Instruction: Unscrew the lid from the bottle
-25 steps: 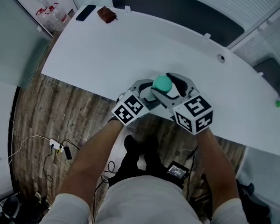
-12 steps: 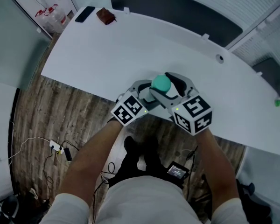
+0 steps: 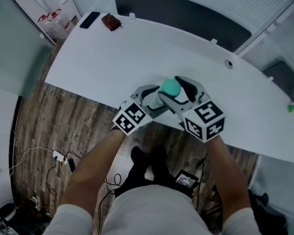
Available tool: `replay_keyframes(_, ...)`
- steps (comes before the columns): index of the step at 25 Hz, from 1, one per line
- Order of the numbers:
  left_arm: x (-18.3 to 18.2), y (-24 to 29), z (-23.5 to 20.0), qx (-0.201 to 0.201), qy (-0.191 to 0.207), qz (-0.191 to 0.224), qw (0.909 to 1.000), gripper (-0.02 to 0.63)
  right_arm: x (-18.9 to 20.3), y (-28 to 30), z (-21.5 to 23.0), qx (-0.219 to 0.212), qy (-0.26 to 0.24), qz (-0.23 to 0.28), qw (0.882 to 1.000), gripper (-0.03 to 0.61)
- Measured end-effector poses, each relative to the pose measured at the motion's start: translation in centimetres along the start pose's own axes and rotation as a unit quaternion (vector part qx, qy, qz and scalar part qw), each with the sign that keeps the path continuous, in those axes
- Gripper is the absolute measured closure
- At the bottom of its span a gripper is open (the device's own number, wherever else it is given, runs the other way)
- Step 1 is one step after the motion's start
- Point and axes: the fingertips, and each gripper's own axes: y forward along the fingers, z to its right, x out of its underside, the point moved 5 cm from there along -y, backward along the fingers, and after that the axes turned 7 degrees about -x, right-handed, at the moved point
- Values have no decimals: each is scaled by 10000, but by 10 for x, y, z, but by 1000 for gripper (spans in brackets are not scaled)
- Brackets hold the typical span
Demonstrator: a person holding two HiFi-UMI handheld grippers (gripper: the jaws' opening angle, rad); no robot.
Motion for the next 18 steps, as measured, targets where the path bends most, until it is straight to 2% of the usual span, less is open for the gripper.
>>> replay_keyframes(6,-17,-24,-8,-189,-331,322,9988,301,-15,-11,4,99,72,244,9996,273)
replay_keyframes(14,-53,-60,-13,-371,-1015,1022,9889,309,-36,-34,4,259,346,739,9963,273)
replay_keyframes(18,-80,-82,-18,-475,-1299,1501,9790,409,-53,-53,3,359,501,1108,9919,273)
